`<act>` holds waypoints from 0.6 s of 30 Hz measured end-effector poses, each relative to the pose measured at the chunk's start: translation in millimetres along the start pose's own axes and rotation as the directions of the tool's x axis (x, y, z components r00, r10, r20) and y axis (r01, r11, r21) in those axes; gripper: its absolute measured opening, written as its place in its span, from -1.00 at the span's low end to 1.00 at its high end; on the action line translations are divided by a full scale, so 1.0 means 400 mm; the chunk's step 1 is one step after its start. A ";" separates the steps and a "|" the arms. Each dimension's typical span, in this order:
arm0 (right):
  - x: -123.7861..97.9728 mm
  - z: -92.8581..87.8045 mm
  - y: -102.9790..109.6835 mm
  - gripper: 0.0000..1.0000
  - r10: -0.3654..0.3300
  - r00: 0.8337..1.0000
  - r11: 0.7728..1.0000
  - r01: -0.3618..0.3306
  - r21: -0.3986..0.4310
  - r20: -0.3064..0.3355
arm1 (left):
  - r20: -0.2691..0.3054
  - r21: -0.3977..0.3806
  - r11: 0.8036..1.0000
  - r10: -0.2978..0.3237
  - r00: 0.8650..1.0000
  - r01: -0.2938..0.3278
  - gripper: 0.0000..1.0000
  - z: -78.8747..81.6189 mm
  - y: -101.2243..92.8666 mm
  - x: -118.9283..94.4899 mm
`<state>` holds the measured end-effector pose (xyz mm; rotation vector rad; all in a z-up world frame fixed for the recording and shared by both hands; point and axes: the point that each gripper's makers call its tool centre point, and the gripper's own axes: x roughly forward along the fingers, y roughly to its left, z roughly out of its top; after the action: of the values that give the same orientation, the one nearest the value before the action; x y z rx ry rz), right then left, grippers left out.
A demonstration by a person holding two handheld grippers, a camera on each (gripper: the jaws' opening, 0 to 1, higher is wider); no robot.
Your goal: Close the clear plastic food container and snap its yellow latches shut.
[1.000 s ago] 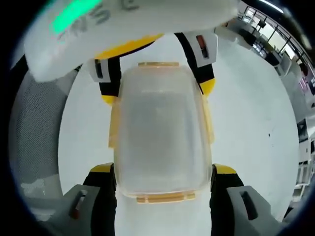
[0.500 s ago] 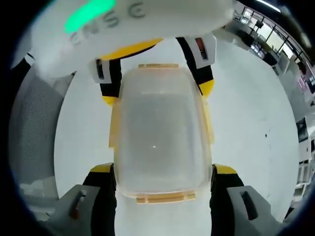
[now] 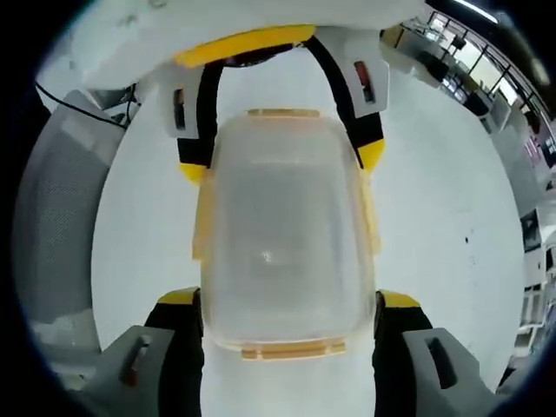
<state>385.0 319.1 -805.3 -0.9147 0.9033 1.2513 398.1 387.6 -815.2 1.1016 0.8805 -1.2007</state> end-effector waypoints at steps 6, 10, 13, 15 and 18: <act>-0.005 0.009 -0.009 0.55 -0.064 0.985 0.997 0.058 0.045 0.163 | 0.079 -0.094 0.994 0.059 0.995 -0.051 0.69 0.000 0.014 -0.012; -0.003 -0.001 -0.018 0.55 -0.129 0.967 0.991 0.117 0.065 0.220 | 0.125 -0.166 0.979 0.135 0.983 -0.114 0.72 -0.011 0.029 -0.029; -0.013 0.004 -0.024 0.55 -0.227 0.930 0.974 0.207 0.096 0.289 | 0.159 -0.234 0.957 0.209 0.965 -0.169 0.72 -0.024 0.032 -0.043; -0.019 0.004 -0.020 0.58 -0.272 0.907 0.959 0.228 0.167 0.322 | 0.181 -0.308 0.931 0.260 0.948 -0.196 0.77 -0.035 0.032 -0.053; -0.037 0.016 -0.018 0.67 -0.336 0.859 0.935 0.253 0.250 0.386 | 0.246 -0.421 0.885 0.323 0.914 -0.199 0.79 -0.037 0.026 -0.067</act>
<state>391.1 318.9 -789.0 -0.5669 0.4997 1.0188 404.3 409.1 -791.9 0.6597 0.6598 -0.8878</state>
